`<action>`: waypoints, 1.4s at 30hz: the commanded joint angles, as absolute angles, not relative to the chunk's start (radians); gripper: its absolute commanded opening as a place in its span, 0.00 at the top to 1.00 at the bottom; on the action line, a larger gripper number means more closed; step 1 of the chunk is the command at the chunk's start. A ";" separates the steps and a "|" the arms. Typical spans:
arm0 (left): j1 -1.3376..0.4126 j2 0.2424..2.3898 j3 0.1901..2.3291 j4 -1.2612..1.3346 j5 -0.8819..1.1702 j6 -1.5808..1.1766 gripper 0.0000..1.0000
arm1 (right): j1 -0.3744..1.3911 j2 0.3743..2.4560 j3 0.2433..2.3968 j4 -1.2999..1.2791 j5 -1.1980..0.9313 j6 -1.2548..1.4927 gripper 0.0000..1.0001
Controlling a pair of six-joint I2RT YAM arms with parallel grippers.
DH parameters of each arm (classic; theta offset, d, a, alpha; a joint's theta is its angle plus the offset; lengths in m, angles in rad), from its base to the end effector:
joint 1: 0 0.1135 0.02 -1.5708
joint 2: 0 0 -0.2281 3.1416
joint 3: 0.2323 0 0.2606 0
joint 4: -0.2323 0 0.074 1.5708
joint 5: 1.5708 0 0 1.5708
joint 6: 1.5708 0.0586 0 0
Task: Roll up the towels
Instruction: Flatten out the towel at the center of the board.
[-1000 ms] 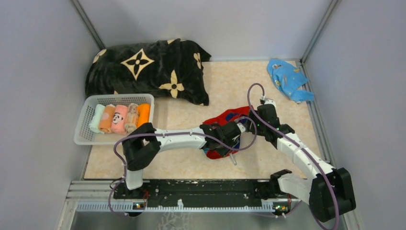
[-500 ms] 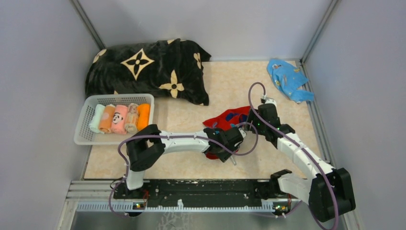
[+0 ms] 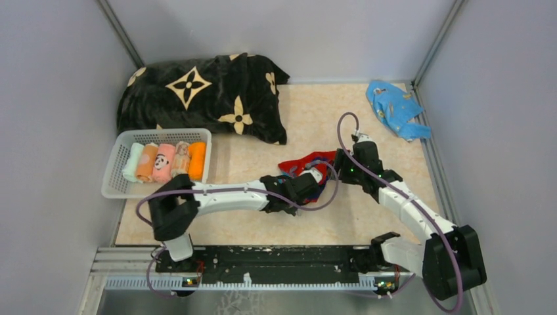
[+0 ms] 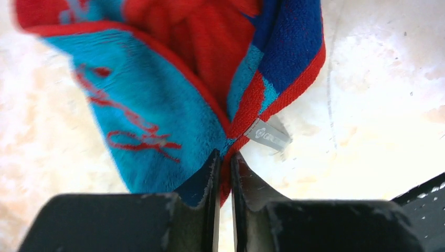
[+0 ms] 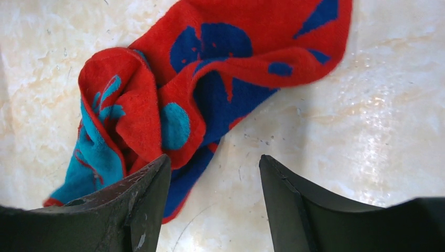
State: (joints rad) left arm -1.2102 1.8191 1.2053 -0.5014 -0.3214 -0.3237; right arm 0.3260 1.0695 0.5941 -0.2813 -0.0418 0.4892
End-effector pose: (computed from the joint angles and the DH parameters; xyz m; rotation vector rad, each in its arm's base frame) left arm 0.1496 -0.3443 0.1212 1.0242 2.3844 -0.1145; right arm 0.2452 0.0855 0.1598 0.1720 2.3654 0.4508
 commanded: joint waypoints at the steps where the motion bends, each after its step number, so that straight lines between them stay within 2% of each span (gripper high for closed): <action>1: -1.182 1.627 1.082 -0.444 -0.418 -0.342 0.85 | 0.325 1.119 0.632 -0.203 -0.111 0.463 0.36; 7: -1.169 1.503 0.949 -0.374 -0.385 -0.333 0.86 | 0.327 1.265 0.707 -0.123 -0.156 0.533 0.35; 13: -1.152 1.449 0.886 -0.339 -0.398 -0.344 0.88 | 0.325 1.432 0.764 -0.080 -0.076 0.615 0.34; 22: -1.074 1.271 0.744 -0.266 -0.353 -0.324 0.89 | 0.321 1.633 0.868 -0.064 0.039 0.626 0.49; 27: -1.025 1.173 0.671 -0.262 -0.334 -0.358 0.89 | 0.301 1.760 0.915 -0.092 0.079 0.656 0.53; 30: -0.979 1.085 0.642 -0.265 -0.335 -0.366 0.89 | 0.233 1.769 0.900 -0.091 0.083 0.692 0.57; 35: -0.888 0.967 0.629 -0.222 -0.291 -0.319 0.90 | 0.107 1.715 0.914 -0.117 0.110 0.712 0.57; 38: -0.876 0.942 0.649 -0.188 -0.209 -0.273 0.85 | 0.077 1.667 0.966 -0.130 0.131 0.693 0.57; 42: -0.877 1.006 0.663 -0.156 0.005 -0.251 0.70 | 0.098 1.611 1.036 -0.145 0.052 0.622 0.57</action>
State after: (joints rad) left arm -0.8783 0.9588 0.6384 -0.2054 -0.2123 -0.2932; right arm 0.0696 1.7092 0.9508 -0.1146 0.0586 0.6941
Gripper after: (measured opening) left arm 0.239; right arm 0.428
